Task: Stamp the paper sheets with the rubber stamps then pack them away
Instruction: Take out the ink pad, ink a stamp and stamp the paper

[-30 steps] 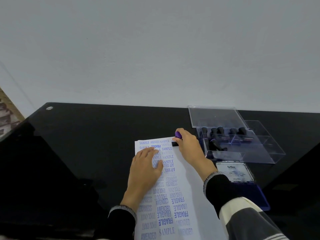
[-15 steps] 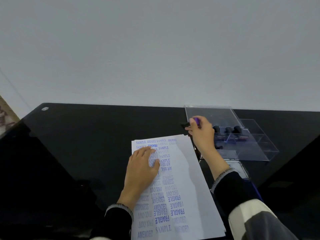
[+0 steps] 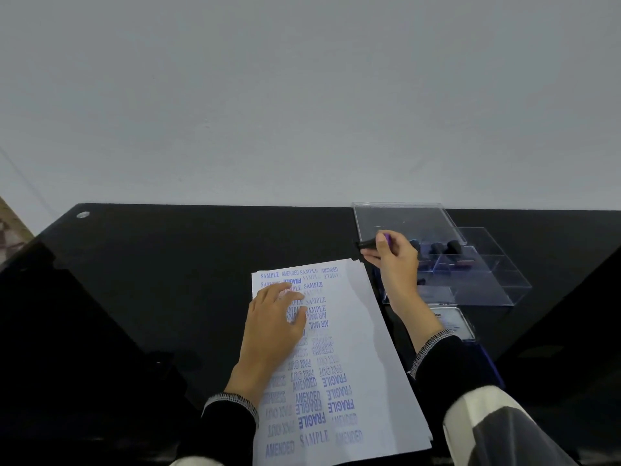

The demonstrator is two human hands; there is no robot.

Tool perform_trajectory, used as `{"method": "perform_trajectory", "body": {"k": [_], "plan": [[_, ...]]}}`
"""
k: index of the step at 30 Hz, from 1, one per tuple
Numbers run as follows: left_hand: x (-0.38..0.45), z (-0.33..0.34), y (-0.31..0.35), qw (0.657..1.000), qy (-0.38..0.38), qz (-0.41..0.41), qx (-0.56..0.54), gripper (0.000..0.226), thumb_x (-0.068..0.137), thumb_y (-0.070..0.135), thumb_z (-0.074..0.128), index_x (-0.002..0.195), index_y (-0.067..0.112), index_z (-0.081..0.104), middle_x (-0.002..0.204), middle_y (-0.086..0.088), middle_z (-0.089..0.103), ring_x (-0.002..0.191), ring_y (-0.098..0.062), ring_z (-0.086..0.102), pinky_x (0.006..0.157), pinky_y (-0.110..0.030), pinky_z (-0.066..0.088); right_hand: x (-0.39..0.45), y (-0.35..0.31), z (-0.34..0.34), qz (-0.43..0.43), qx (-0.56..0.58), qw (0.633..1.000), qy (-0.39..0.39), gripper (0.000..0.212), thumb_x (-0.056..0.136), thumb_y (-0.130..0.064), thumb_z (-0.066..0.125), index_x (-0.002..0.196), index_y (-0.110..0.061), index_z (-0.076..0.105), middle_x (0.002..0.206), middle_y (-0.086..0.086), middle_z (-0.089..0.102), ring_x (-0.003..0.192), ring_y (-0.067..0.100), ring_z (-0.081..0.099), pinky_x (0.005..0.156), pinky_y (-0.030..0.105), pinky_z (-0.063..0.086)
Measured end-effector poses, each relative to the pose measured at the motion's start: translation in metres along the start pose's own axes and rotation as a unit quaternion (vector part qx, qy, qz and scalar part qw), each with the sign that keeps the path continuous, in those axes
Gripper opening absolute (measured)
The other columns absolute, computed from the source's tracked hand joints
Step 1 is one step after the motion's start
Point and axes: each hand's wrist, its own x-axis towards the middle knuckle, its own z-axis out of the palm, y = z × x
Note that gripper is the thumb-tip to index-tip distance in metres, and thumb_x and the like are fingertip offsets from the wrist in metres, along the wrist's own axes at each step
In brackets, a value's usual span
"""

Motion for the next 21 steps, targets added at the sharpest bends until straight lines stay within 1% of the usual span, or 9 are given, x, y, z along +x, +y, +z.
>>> {"method": "perform_trajectory", "body": {"k": [3,7,9,11,13,14,16,18,21], "plan": [[-0.001,-0.002,0.003,0.998,0.017,0.051,0.029,0.013,0.088,0.03,0.066,0.1,0.028,0.071,0.106,0.014,0.062,0.101,-0.007,0.053,0.091,-0.028,0.043,-0.008,-0.004,-0.002,-0.036,-0.022,0.999,-0.01,0.015,0.096,-0.018,0.053,0.108,-0.011,0.058,0.101,0.009,0.066,0.083,0.013,0.07,0.081,0.03,0.057],[-0.002,-0.006,0.006,0.996,0.009,0.057,0.062,0.017,0.091,0.034,0.061,0.105,0.029,0.07,0.102,0.016,0.064,0.091,-0.004,0.055,0.081,-0.021,0.039,-0.025,-0.01,-0.016,-0.05,-0.013,0.998,-0.019,0.014,0.094,-0.019,0.055,0.108,-0.015,0.058,0.105,0.01,0.064,0.083,0.012,0.07,0.08,0.027,0.057],[-0.002,-0.008,0.012,0.995,0.004,0.051,0.087,0.017,0.094,0.034,0.056,0.105,0.03,0.069,0.103,0.016,0.064,0.091,-0.005,0.056,0.084,-0.023,0.038,-0.035,-0.013,-0.032,-0.046,-0.005,0.999,-0.023,0.017,0.094,-0.02,0.056,0.11,-0.014,0.058,0.107,0.01,0.064,0.086,0.015,0.07,0.082,0.03,0.057],[-0.001,-0.01,0.021,0.991,-0.013,0.037,0.127,0.02,0.098,0.032,0.048,0.102,0.03,0.067,0.102,0.014,0.063,0.092,-0.007,0.057,0.095,-0.03,0.039,-0.046,-0.015,-0.051,-0.037,0.002,0.999,-0.015,0.018,0.094,-0.018,0.055,0.112,-0.014,0.058,0.106,0.009,0.065,0.087,0.016,0.07,0.081,0.03,0.057],[-0.001,-0.009,0.035,0.984,-0.022,0.029,0.176,0.024,0.099,0.032,0.042,0.1,0.028,0.066,0.101,0.012,0.063,0.095,-0.011,0.057,0.103,-0.036,0.036,-0.057,-0.014,-0.075,-0.03,-0.005,1.0,0.0,0.019,0.094,-0.019,0.056,0.113,-0.02,0.057,0.104,0.005,0.066,0.087,0.017,0.07,0.08,0.03,0.056],[-0.003,-0.007,0.041,0.984,-0.018,0.022,0.176,0.025,0.099,0.031,0.041,0.1,0.026,0.066,0.102,0.01,0.063,0.096,-0.013,0.056,0.102,-0.036,0.035,-0.062,-0.011,-0.088,-0.031,-0.016,0.999,0.007,0.019,0.093,-0.021,0.056,0.112,-0.024,0.057,0.102,0.003,0.067,0.086,0.018,0.07,0.079,0.031,0.056],[-0.009,0.0,0.054,0.994,-0.001,0.018,0.104,0.025,0.099,0.027,0.043,0.101,0.021,0.067,0.103,0.006,0.064,0.095,-0.016,0.056,0.096,-0.035,0.037,-0.072,-0.006,-0.113,-0.038,-0.05,0.998,0.017,0.015,0.093,-0.024,0.057,0.106,-0.031,0.058,0.1,0.003,0.067,0.086,0.02,0.07,0.077,0.034,0.056],[-0.016,0.009,0.07,0.998,-0.005,0.047,-0.039,0.02,0.098,0.023,0.049,0.102,0.017,0.068,0.104,0.004,0.065,0.094,-0.014,0.056,0.091,-0.034,0.042,-0.08,-0.003,-0.136,-0.042,-0.076,0.996,0.03,0.013,0.094,-0.021,0.056,0.103,-0.029,0.059,0.095,0.005,0.066,0.083,0.023,0.069,0.072,0.034,0.056],[-0.028,0.018,0.102,0.976,-0.105,0.123,-0.147,0.019,0.097,0.029,0.053,0.109,0.022,0.067,0.111,0.012,0.06,0.104,-0.006,0.053,0.094,-0.024,0.043,-0.09,-0.001,-0.159,-0.039,-0.087,0.994,0.049,0.011,0.095,-0.019,0.054,0.098,-0.028,0.06,0.087,0.002,0.066,0.074,0.018,0.067,0.068,0.034,0.054]]}}
